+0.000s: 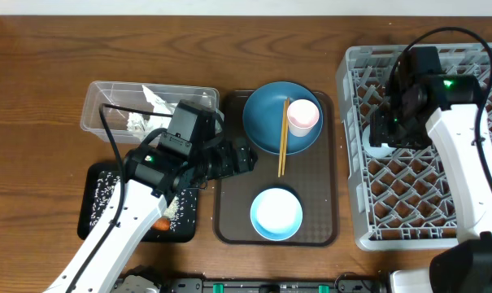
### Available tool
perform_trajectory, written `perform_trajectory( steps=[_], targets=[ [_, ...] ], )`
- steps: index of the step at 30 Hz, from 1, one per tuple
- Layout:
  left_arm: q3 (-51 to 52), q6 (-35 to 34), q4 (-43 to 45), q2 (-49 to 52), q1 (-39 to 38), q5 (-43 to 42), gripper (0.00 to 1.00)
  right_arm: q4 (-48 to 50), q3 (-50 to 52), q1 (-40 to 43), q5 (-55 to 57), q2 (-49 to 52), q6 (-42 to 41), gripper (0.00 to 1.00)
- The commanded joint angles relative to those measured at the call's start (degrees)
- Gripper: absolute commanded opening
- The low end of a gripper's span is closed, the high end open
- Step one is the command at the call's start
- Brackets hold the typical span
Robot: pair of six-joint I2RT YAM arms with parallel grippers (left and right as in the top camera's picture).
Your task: Sort waste into correct bins and load items into the dishwasher rack
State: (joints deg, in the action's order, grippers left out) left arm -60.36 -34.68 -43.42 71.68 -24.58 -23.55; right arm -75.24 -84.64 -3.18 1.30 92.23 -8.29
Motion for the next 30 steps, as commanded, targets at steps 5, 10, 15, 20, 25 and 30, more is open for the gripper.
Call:
perform_trajectory(
  steps=[5,10,15,20,25,30],
  targets=[
    [0.13,0.15,-0.07,-0.20,0.02,1.16,0.98,0.20,0.46,0.66,3.30,0.79,-1.53,0.20],
    [0.13,0.15,-0.07,-0.20,0.02,1.16,0.98,0.94,1.53,0.72,3.48,0.79,-1.53,0.20],
    [0.13,0.17,-0.04,-0.20,0.02,1.16,0.98,2.91,4.39,1.57,3.48,0.79,-1.51,0.20],
    [0.13,0.15,-0.07,-0.20,0.02,1.16,0.99,6.08,7.56,2.78,3.41,0.79,-1.25,0.20],
    [0.13,0.15,-0.07,-0.20,0.02,1.16,0.99,6.36,8.09,2.80,3.32,0.79,-1.07,0.31],
    [0.13,0.15,-0.07,-0.20,0.02,1.16,0.99,6.51,8.11,2.80,2.91,0.79,-1.07,0.69]
  ],
)
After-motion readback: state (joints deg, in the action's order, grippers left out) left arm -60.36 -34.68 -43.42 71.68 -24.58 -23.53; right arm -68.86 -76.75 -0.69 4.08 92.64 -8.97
